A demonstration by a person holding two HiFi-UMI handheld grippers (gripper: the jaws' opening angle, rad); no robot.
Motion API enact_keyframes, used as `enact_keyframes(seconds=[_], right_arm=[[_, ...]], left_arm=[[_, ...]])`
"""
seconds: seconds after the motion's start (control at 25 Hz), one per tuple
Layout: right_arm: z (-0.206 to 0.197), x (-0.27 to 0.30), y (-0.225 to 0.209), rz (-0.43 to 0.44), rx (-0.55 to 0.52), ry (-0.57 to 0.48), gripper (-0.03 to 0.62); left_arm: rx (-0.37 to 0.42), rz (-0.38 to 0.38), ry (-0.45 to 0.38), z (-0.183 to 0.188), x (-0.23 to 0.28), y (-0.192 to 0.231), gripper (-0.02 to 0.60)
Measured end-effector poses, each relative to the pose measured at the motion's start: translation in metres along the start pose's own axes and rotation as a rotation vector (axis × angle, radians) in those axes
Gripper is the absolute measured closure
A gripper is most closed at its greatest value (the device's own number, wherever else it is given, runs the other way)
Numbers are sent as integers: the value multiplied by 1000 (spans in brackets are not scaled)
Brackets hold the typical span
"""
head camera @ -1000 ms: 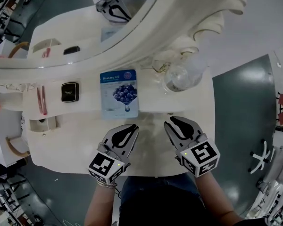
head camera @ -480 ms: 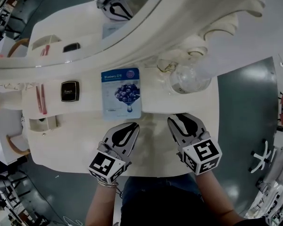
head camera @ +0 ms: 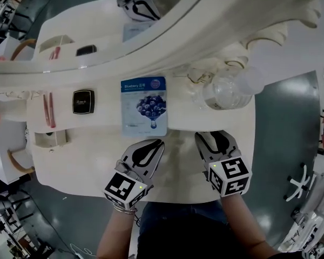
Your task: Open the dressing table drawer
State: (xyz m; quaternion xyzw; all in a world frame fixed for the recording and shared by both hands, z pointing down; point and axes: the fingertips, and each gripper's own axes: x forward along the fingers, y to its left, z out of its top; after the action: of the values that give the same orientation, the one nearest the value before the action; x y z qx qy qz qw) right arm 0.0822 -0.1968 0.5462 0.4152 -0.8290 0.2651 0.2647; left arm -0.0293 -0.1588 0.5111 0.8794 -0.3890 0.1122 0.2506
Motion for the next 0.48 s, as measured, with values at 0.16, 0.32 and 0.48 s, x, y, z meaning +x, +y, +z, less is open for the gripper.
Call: enact_keyframes(seconds=[0.16,0.32,0.48], right_arm=[[1,1,-5,-28,7,4,433],[1,2,-3,-21,-4,10,485],[0,2,-3,-25,-12,14,487]], left_arm=[[-11,2,9,-5,-1,1,561],[-12,-7,12,-7,-2,0,561],[-6,-15,9,-6,-3,-2,561]])
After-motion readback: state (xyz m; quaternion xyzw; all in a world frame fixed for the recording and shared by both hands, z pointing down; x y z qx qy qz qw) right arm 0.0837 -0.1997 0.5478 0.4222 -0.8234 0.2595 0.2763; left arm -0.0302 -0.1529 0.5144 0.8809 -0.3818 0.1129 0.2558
